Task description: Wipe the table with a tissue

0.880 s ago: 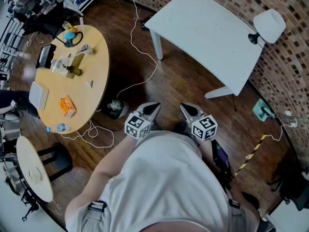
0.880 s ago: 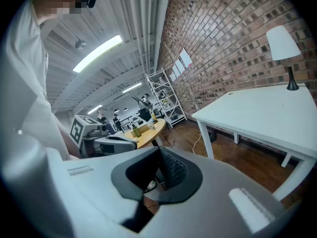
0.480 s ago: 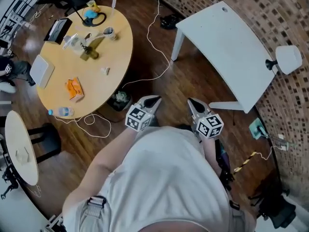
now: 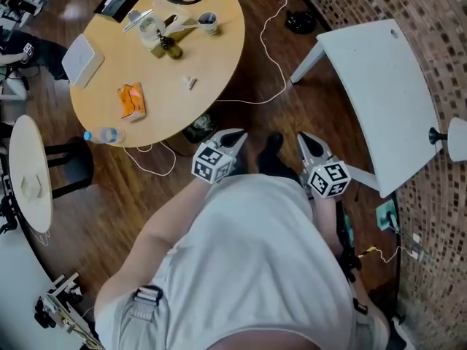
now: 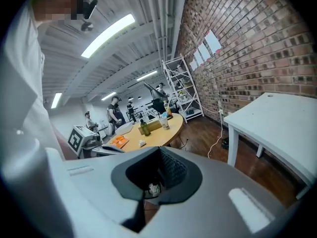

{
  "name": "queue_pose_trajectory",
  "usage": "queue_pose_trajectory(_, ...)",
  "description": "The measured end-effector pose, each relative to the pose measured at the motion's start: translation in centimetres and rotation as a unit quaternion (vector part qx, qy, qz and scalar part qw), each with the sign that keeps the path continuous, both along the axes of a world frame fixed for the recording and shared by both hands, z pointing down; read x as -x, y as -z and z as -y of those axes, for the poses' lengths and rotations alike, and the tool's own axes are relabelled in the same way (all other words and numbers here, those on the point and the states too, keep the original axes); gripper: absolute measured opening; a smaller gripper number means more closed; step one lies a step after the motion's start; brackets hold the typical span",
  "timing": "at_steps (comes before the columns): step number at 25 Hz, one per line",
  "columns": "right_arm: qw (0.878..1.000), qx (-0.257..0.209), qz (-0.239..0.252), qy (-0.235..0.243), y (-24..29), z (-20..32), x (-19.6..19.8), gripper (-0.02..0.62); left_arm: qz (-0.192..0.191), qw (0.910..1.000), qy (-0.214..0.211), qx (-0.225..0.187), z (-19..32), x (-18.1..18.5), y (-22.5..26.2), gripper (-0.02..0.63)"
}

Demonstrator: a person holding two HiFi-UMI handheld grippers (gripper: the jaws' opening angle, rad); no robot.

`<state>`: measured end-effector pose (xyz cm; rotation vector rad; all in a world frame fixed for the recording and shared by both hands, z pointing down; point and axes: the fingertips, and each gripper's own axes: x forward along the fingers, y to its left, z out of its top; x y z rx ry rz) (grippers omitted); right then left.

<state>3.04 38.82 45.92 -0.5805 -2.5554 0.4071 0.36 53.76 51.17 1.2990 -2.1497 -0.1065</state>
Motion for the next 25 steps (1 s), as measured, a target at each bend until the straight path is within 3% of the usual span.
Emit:
queue_pose_trajectory(5,0.998,0.014,0.019,0.050,0.1,2.0,7.7,0.008,0.031,0.9994,0.003,0.018,3.5,5.7,2.0,0.005)
queue_pose_trajectory(10,0.994,0.025,0.037,0.100,0.9,5.0,15.6,0.008,0.080,0.9949,0.048,0.038,5.6,12.5,4.4,0.005)
queue_pose_trajectory(13,0.992,0.019,0.039,0.117,0.9,5.3,17.4,0.008,0.091,0.9930,0.057,0.048,5.8,14.3,4.5,0.005)
queue_pose_trajectory(19,0.992,0.012,0.012,0.125,-0.3,3.6,19.2,0.008,0.062,0.9937,0.083,0.045,3.4,17.1,2.9,0.005)
queue_pose_trajectory(25,0.992,0.000,-0.010,0.124,-0.3,0.4,20.8,0.008,0.044,0.9945,0.081,0.049,-0.9,18.8,0.5,0.005)
